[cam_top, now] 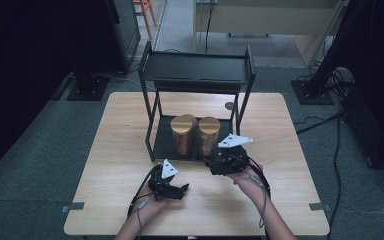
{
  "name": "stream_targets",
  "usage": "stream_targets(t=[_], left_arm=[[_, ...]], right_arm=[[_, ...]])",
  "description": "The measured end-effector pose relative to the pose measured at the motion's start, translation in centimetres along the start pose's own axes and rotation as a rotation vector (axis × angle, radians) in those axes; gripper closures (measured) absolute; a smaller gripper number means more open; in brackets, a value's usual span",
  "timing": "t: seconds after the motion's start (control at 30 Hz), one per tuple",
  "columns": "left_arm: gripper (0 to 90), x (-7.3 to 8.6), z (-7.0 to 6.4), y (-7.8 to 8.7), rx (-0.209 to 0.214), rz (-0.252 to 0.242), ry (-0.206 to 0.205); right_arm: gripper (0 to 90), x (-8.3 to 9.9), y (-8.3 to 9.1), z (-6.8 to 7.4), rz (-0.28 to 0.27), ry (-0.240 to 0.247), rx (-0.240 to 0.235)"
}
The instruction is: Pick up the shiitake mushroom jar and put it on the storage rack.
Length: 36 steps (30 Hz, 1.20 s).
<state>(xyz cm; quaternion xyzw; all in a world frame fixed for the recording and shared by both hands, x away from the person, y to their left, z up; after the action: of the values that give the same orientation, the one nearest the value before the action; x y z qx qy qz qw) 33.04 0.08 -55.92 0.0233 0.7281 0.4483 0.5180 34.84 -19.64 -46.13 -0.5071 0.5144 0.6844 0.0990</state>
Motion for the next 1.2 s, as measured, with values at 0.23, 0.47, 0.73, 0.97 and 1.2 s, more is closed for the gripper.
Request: stream_targets(t=[0.23, 0.47, 0.73, 0.97, 1.2], left_arm=[[11.2, 0.0, 0.0, 0.0, -0.001, -0.001, 0.002], [11.2, 0.0, 0.0, 0.0, -0.001, -0.004, 0.004], [11.2, 0.0, 0.0, 0.0, 0.0, -0.001, 0.003], [11.2, 0.0, 0.0, 0.0, -0.001, 0.0, 0.001], [11.2, 0.0, 0.0, 0.0, -0.001, 0.0, 0.002]], right_arm=[[21.2, 0.8, -0.2, 0.1, -0.005, -0.001, -0.01], [21.4, 1.3, -0.4, 0.2, -0.021, 0.005, -0.019], [21.5, 2.1, -0.6, 0.5, -0.033, 0.003, -0.032], [21.4, 2.8, -0.6, 0.5, -0.067, 0.007, -0.037], [21.5, 3.8, -1.1, 0.2, -0.056, -0.006, -0.026]])
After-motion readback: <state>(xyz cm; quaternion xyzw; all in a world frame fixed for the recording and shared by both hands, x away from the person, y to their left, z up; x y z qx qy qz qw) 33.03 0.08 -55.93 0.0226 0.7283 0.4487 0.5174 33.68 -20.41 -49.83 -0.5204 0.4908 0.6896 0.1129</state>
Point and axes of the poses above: each handheld gripper's, and its own axes: y roughly backward along the jaws, x roughly out of its underside, z roughly to its left, the point moved 5 cm from there along -y, roughly forward along the jaws, and after that the axes turned 6 degrees about x, right-handed, at the moved point
